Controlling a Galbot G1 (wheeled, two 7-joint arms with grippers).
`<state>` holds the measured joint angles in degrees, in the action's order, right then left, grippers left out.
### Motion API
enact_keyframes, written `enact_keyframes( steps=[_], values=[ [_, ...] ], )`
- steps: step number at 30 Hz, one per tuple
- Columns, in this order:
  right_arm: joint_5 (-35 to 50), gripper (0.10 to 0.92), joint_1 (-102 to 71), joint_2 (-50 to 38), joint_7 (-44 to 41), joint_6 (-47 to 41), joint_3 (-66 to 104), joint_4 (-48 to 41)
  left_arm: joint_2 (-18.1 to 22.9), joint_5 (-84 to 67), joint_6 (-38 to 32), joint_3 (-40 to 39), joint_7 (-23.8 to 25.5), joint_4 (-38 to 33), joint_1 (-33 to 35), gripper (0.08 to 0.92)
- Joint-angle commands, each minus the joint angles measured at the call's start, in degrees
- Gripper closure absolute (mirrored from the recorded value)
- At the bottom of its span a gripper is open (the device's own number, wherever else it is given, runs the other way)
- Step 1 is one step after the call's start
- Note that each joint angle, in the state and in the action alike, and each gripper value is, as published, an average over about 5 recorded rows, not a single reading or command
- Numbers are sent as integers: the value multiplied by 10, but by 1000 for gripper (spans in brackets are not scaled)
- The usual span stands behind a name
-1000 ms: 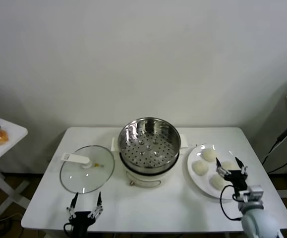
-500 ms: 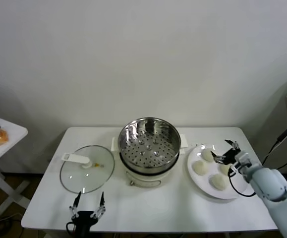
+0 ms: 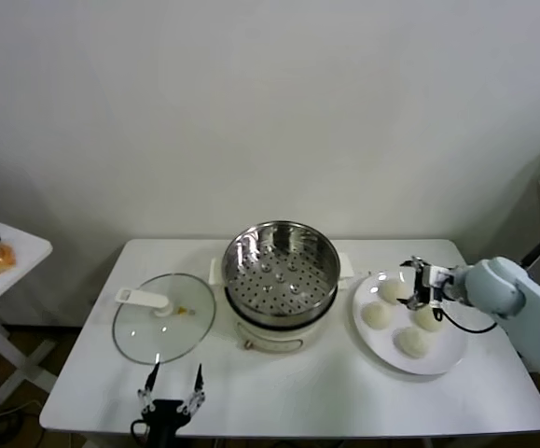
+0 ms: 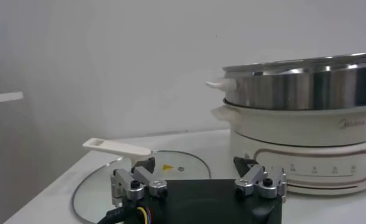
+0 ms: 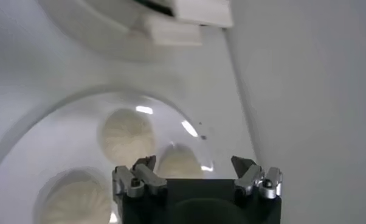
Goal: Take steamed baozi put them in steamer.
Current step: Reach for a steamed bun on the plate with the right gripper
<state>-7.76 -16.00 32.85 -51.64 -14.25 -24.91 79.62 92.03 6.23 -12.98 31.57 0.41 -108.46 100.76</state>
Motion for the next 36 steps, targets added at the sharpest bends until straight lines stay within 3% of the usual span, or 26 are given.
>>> enact_keyframes(
  steps=[1,14,36],
  values=[
    [-17,203,213,13,-130,63,-222,-121,1,8,-2,-1,0,0,1,177],
    [0,203,240,156,-153,104,-253,-312,4,13,-8,11,0,7,-1,177],
    [-61,203,189,228,-135,168,-172,-410,-3,29,-26,17,2,27,-7,177]
  ],
)
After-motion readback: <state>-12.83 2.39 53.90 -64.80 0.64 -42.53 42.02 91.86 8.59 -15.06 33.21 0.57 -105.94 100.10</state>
